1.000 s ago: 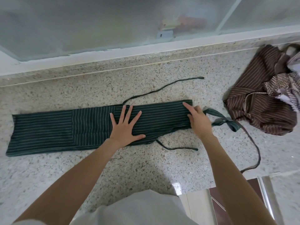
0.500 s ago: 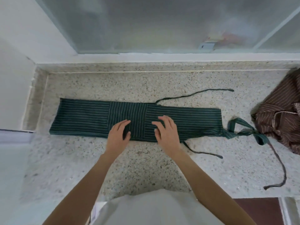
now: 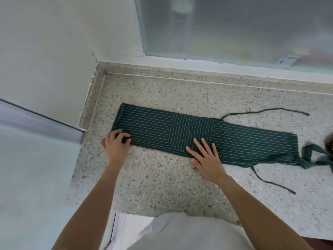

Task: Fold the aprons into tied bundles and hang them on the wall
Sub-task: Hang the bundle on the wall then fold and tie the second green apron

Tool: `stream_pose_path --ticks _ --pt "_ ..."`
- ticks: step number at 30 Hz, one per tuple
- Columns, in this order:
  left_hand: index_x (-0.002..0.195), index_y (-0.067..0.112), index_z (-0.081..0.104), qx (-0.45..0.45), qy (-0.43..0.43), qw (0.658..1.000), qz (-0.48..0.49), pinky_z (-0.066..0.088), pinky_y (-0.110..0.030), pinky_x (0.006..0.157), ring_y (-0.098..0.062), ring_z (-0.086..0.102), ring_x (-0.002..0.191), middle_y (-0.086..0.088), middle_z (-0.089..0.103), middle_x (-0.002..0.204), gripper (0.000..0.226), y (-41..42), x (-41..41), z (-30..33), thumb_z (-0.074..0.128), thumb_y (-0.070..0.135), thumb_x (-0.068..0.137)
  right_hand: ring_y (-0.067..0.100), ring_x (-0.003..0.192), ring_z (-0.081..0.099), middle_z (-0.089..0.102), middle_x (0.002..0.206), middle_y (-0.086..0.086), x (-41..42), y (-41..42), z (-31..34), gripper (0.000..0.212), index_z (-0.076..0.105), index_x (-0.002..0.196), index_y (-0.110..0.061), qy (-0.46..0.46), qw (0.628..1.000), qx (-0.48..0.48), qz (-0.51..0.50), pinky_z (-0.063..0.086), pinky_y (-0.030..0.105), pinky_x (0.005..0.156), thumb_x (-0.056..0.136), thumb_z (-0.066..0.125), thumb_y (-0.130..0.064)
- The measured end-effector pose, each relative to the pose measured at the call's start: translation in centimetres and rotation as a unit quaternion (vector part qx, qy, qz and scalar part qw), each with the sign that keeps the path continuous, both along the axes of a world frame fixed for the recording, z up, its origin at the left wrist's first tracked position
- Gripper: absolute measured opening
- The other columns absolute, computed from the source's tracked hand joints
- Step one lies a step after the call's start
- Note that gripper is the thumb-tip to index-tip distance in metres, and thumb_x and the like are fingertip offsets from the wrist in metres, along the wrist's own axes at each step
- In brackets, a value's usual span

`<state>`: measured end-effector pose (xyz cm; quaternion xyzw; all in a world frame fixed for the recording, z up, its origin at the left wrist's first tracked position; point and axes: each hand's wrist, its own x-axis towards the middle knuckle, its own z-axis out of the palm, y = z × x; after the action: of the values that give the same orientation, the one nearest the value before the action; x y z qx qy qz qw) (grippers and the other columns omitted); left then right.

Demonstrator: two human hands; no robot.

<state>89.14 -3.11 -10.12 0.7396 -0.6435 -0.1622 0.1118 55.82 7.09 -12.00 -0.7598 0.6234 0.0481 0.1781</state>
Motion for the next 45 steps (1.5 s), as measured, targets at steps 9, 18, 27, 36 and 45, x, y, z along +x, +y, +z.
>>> stream_pose_path --ticks 9,18,27,36,45 --pt "0.137 0.009 0.031 0.137 0.048 0.985 0.091 0.043 -0.046 0.091 -0.04 0.05 0.109 -0.023 0.047 0.124 0.083 -2.9 0.7 1.6 0.077 0.034 0.074 0.025 0.122 0.043 0.052 0.132 0.005 2.7 -0.5 2.4 0.04 0.066 0.113 -0.021 0.028 0.991 -0.129 -0.002 0.034 0.043 0.103 0.093 0.033 -0.029" --pt "0.107 0.01 0.064 -0.045 0.283 0.939 0.192 0.041 -0.003 0.066 -0.007 0.06 0.078 0.001 0.066 0.094 0.028 -0.4 -2.9 6.7 0.068 0.026 0.084 0.023 0.143 0.019 0.021 0.155 0.003 3.0 2.0 1.5 0.059 0.025 0.148 -0.016 0.066 0.994 0.028 0.079 0.013 0.043 0.113 0.098 0.026 -0.048" --pt "0.099 0.008 0.065 -0.105 0.439 0.892 -0.033 0.055 -0.024 0.075 -0.013 0.067 0.08 0.002 0.067 0.085 0.016 2.2 -18.6 11.5 0.068 0.015 0.085 0.021 0.143 0.019 0.035 0.149 0.004 -1.2 1.7 4.3 0.038 0.05 0.135 -0.013 -0.183 0.976 -0.021 -0.118 0.01 0.038 0.119 0.098 0.046 -0.019" --pt "0.105 0.009 0.067 0.089 0.331 0.918 -0.202 0.049 -0.022 0.089 -0.015 0.063 0.094 -0.005 0.068 0.103 0.02 8.3 -31.5 4.8 0.065 0.01 0.086 0.036 0.129 0.039 0.054 0.132 0.014 -14.3 6.9 6.7 0.026 0.066 0.113 -0.011 -0.018 0.944 -0.081 -0.318 0.028 0.052 0.108 0.089 0.058 -0.014" --pt "0.125 0.02 0.055 -0.031 0.16 0.946 -0.28 0.038 -0.036 0.103 -0.019 0.044 0.121 -0.001 0.051 0.129 0.047 9.3 -25.8 3.6 0.069 0.015 0.08 0.021 0.107 0.058 0.063 0.118 0.005 -14.4 3.1 7.5 0.042 0.051 0.129 -0.01 -0.236 0.866 0.047 -0.438 0.041 0.025 0.083 0.098 0.043 -0.038"
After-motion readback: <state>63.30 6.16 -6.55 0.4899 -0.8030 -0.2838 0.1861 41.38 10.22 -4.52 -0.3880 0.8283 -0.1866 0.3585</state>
